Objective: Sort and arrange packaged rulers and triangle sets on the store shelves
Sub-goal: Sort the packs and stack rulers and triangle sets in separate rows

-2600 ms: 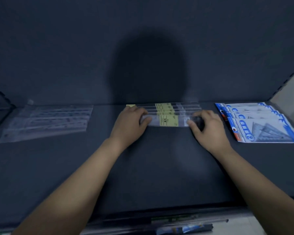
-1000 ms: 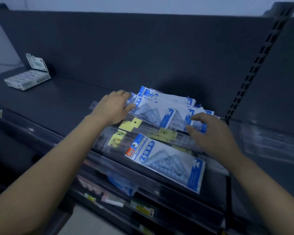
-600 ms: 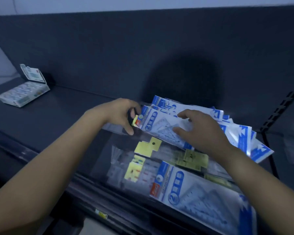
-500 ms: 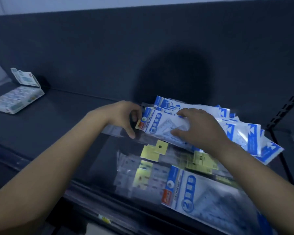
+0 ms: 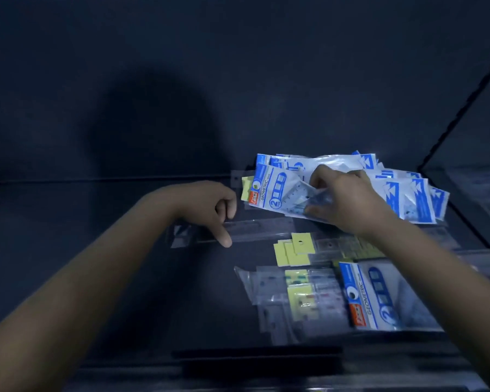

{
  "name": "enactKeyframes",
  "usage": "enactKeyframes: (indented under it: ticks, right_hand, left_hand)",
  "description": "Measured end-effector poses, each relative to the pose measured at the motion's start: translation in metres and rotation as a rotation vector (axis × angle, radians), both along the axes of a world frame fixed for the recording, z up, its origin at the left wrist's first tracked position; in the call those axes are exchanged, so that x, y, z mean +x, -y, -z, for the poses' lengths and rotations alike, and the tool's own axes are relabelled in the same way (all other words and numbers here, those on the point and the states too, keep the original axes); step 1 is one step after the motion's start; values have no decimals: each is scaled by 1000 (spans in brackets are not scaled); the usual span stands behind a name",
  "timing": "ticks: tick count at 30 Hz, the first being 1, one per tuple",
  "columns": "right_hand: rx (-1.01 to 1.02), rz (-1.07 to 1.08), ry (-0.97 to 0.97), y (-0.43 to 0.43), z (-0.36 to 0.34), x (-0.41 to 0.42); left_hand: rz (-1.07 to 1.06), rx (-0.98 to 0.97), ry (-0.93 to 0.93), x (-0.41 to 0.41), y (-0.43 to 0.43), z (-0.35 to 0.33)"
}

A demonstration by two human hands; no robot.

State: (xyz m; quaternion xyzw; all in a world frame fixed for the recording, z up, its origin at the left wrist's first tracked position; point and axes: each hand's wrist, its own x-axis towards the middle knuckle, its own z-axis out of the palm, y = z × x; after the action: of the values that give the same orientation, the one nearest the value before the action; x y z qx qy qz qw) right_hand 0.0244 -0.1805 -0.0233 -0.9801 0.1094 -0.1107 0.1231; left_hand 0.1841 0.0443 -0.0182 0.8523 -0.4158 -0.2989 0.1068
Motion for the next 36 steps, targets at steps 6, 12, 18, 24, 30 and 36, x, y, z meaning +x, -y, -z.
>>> enactKeyframes:
  ticks: [6,12,18,24,30,36]
  right_hand:
    - [93,-6,50,4,-23,-23]
    - [-129,-10,74,28,-44,-43]
    - [24,-61,59,26,-44,-47]
    - [198,-62,21,33,-34,-50]
    - [117,119,-166,55,-23,-51]
    - [261,177,-242,92,-22,-64]
  left_hand:
    - [32,-64,134,-10,4,-10]
    - [235,-80,-73,-63,30,-28]
    - [284,98,-75,-88,48,-17]
    - [297,167,-143,-91,43,-16]
    - [180,11,-147,-80,38,-29]
    - [-35,-346,-1,-62,42,-28]
